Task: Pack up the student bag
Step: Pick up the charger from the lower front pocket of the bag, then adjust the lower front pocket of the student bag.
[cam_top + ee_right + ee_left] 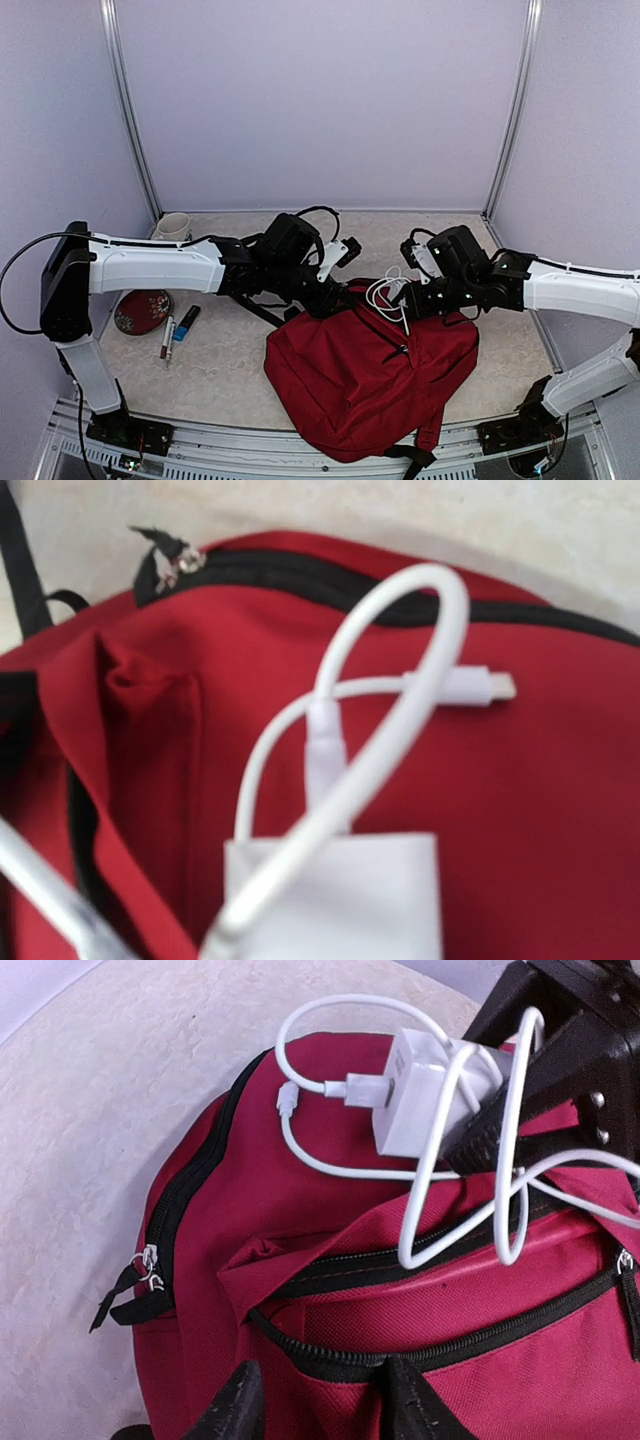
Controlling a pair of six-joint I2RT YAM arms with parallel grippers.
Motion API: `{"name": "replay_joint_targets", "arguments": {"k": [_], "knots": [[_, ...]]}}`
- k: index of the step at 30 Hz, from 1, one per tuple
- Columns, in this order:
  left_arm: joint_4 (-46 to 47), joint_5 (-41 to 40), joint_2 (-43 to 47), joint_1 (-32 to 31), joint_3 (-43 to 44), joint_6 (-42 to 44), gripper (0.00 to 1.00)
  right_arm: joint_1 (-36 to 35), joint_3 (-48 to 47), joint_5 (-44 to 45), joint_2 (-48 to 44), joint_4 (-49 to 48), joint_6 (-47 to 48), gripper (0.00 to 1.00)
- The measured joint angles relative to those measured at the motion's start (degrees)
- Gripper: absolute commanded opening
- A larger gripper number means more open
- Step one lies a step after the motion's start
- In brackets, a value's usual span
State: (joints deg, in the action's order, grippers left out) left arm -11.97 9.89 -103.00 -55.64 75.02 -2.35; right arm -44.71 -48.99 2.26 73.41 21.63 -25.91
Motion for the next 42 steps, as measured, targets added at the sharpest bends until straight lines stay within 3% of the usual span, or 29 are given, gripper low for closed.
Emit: {"name": "replay_joint_targets", "arguments": {"k": [3, 4, 10, 15, 20, 23, 25, 30, 33, 42], "knots": [[0.4, 1.0, 2.0, -0.4, -1.2, 3.7, 0.74, 1.2, 0.0, -1.0, -3.0, 1.0, 0.0, 0.00], [0.4, 2.5, 3.1, -0.4, -1.5, 5.3, 0.76, 1.8, 0.0, -1.6, -4.2, 1.3, 0.0, 0.00], [-1.8, 17.3, 7.3, -0.6, 0.5, 21.5, 0.76, 6.7, -0.6, -7.7, -9.6, 1.5, 1.0, 0.00], [-13.7, 24.6, -2.7, -1.0, 15.9, 35.8, 0.60, 7.9, -3.1, -13.5, -10.0, 0.9, 2.0, 0.00], [-22.1, 23.8, -11.4, -0.1, 21.9, 41.7, 0.59, 8.1, -4.0, -22.0, -10.6, -1.7, 1.3, 0.00], [-24.6, 22.1, -14.1, 0.4, 21.9, 43.6, 0.75, 8.1, -4.0, -25.6, -10.8, -2.8, -0.1, 0.00], [-24.8, 20.9, -14.3, 0.4, 21.9, 44.9, 0.79, 8.1, -3.7, -26.5, -11.0, -3.4, -0.9, 0.00], [-24.7, 17.1, -14.1, 0.1, 21.9, 47.5, 0.77, 8.1, -2.2, -27.2, -12.5, -4.0, -2.3, 0.00], [-26.1, 15.3, -14.1, 0.1, 22.4, 48.1, 0.70, 8.1, -1.7, -27.3, -12.6, -4.0, -2.8, 0.00], [-22.4, 10.3, -7.2, 0.2, 13.6, 47.4, 0.01, 7.3, 1.9, -30.9, -12.0, -5.6, -6.7, 0.00]]}}
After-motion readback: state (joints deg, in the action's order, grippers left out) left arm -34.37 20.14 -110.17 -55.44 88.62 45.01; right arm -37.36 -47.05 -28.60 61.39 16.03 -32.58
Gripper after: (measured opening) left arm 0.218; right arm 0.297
